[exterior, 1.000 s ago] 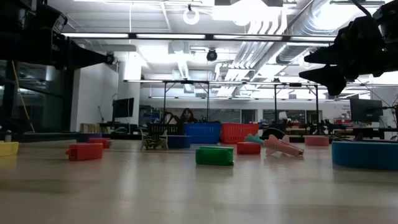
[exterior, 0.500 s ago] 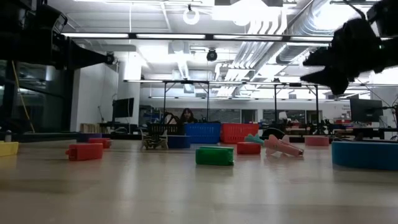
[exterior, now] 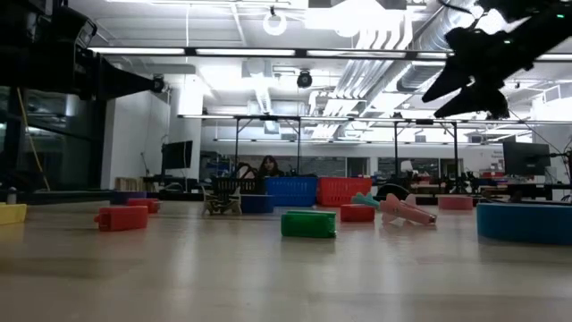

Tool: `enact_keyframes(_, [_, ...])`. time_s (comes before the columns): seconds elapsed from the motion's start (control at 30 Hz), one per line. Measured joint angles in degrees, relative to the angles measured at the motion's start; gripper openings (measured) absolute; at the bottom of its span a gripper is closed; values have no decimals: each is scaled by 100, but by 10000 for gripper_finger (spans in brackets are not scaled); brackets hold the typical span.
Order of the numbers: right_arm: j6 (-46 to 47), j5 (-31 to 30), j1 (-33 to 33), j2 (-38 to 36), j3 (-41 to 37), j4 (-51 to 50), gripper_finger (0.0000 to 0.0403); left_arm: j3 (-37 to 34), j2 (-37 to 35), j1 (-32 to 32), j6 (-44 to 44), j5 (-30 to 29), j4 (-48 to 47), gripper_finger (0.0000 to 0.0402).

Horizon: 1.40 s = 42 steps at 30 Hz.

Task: Pick and place Stapler, Stapler remover, tape
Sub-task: Put the light blue staple remover into the red bin

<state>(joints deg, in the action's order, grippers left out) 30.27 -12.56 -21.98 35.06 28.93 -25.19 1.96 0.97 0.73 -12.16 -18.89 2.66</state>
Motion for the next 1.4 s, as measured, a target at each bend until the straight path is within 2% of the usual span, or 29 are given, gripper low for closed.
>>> enact_keyframes(0.27, [22,597,-194,1536,918,-60,256,-2,0,0,-1,1,0,3])
enact_keyframes(0.47, [-695,737,-164,2495,1097,145,256,0,0,0,-1,-1,-2,3])
enact_keyframes(0.7, [-874,580,50,3300,716,955,256,-2,0,-2,-1,0,-4,3])
enact_keyframes(0.9, [-1268,243,446,3684,30,2332,256,-2,2,-2,-1,-1,-4,3])
enact_keyframes(1.1, [-1384,106,544,4005,-639,3405,256,-1,1,-1,-1,0,-9,3])
enact_keyframes(1.4, [-1608,-72,544,4595,-1022,4231,256,-1,1,-1,-1,0,-22,3])
